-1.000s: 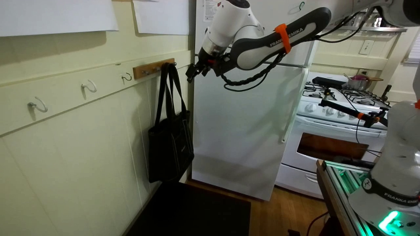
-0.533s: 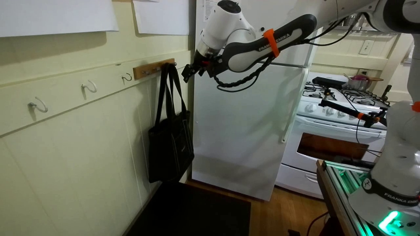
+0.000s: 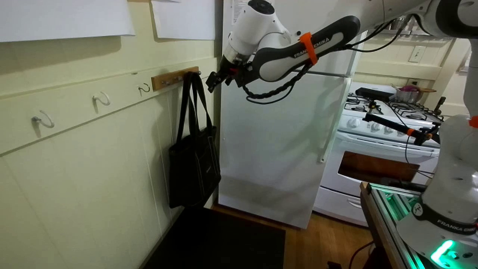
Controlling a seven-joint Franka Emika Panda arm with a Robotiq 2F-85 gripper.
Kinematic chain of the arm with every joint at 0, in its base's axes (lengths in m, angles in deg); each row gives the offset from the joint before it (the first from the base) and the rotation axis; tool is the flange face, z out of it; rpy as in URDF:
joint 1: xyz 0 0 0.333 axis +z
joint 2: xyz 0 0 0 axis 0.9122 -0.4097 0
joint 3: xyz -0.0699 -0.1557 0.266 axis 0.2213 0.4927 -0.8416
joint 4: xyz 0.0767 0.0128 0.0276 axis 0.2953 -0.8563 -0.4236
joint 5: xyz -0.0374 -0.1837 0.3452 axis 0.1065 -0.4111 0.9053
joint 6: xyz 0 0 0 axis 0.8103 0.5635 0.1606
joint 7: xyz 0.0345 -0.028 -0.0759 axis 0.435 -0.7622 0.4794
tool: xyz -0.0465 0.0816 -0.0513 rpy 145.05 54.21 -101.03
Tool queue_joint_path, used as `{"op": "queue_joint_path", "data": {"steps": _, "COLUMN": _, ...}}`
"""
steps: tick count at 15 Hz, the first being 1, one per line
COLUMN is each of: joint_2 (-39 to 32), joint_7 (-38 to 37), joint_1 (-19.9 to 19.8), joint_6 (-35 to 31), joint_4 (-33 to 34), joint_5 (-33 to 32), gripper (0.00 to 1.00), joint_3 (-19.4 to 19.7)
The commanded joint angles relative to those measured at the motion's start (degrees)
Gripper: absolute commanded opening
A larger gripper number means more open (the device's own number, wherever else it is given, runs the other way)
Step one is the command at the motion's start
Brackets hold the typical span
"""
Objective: Hang the black bag on the far right.
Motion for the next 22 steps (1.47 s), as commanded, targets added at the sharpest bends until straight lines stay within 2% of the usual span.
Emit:
{"op": "queue_joint_path", "data": {"steps": 1, "joint_2": -2.5, "joint_7": 2.8, "joint_1": 0.1, "joint_6": -8.3, "joint_4": 1.1, "joint_5": 3.8, "gripper": 1.0, "joint_3": 0.7}}
{"op": "queue_joint_path", "data": {"steps": 2, "joint_2": -3.0, "joint_7": 4.6, "joint_1": -0.2, "joint_6": -10.6, "joint_4": 1.1, "joint_5": 6.1, "gripper": 1.0, "joint_3": 0.3}}
{"op": "queue_joint_path", "data": {"steps": 3, "joint_2": -3.4, "joint_7": 5.4, "joint_1": -2.4, "joint_6": -12.1, "joint_4": 0.9, "joint_5": 7.5, "gripper": 1.0, "joint_3": -2.4}}
{"op": "queue_joint_path", "data": {"steps": 6, "joint_2": -5.5, "joint_7": 10.1, "joint_1": -4.7, "joint_6": -14.4, "joint_4": 1.9, "joint_5": 13.5, "gripper": 1.0, "joint_3": -5.8}}
{"op": "queue_joint_path", "data": {"steps": 8, "joint_2": -7.1, "joint_7": 11.7, "joint_1": -5.6, "joint_6": -15.1, "joint_4": 3.2, "joint_5": 14.5, "gripper": 1.0, "joint_3": -6.9}}
{"op": "queue_joint_path", "data": {"steps": 17, "joint_2": -13.3, "joint_7": 12.0, "joint_1": -4.7, "joint_6": -15.7, "joint_4": 9.1, "joint_5": 10.5, "gripper": 1.0, "joint_3": -4.6}}
{"op": "queue_joint_path", "data": {"steps": 22, "joint_2": -17.0, "joint_7": 11.1, "joint_1": -3.2, "joint_6": -15.7, "joint_4": 12.6, "joint_5": 7.3, "gripper": 1.0, "joint_3": -2.1}}
